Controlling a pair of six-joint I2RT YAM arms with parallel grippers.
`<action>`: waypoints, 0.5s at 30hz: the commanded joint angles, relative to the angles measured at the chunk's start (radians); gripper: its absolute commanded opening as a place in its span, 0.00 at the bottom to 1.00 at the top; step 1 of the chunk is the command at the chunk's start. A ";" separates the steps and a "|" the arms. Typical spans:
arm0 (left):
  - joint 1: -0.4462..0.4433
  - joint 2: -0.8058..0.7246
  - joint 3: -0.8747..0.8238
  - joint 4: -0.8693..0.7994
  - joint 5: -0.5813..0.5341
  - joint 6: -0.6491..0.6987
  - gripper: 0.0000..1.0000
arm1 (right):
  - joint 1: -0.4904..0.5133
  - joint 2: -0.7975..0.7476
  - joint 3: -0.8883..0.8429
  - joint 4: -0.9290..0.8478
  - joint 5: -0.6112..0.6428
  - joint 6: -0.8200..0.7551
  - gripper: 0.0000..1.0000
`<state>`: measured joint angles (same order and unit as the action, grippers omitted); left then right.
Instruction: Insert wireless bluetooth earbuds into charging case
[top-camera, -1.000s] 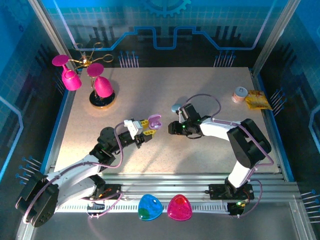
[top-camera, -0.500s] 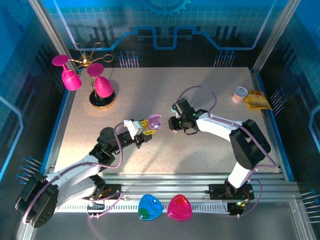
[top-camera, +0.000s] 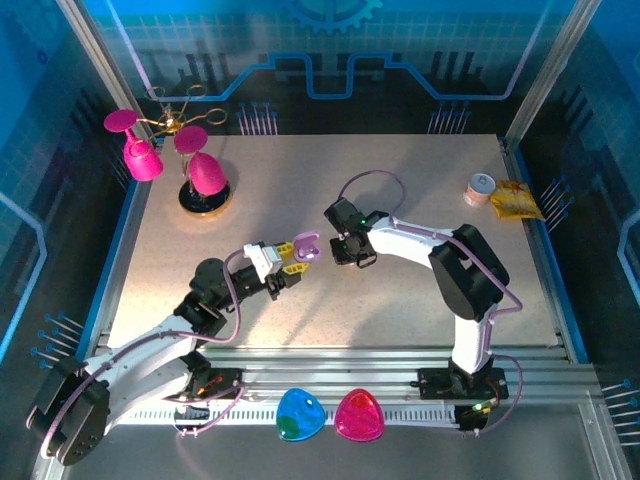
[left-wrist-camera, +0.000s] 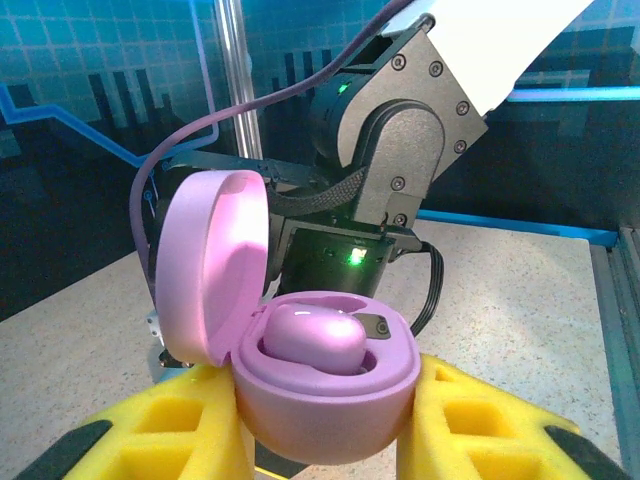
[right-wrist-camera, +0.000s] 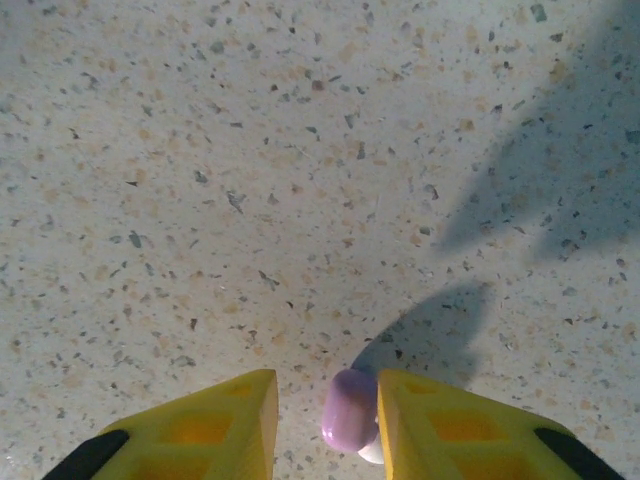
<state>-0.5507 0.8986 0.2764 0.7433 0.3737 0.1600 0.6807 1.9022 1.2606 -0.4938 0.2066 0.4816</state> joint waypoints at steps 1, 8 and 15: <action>0.007 -0.018 -0.017 0.007 -0.005 0.016 0.32 | 0.012 0.025 0.032 -0.055 0.020 -0.015 0.28; 0.006 -0.018 -0.018 0.010 -0.007 0.016 0.32 | 0.011 0.049 0.040 -0.062 0.011 -0.012 0.22; 0.007 -0.019 -0.018 0.008 -0.007 0.015 0.32 | 0.012 0.045 0.039 -0.064 0.014 -0.012 0.17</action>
<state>-0.5507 0.8944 0.2718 0.7376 0.3733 0.1604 0.6807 1.9362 1.2720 -0.5308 0.2092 0.4763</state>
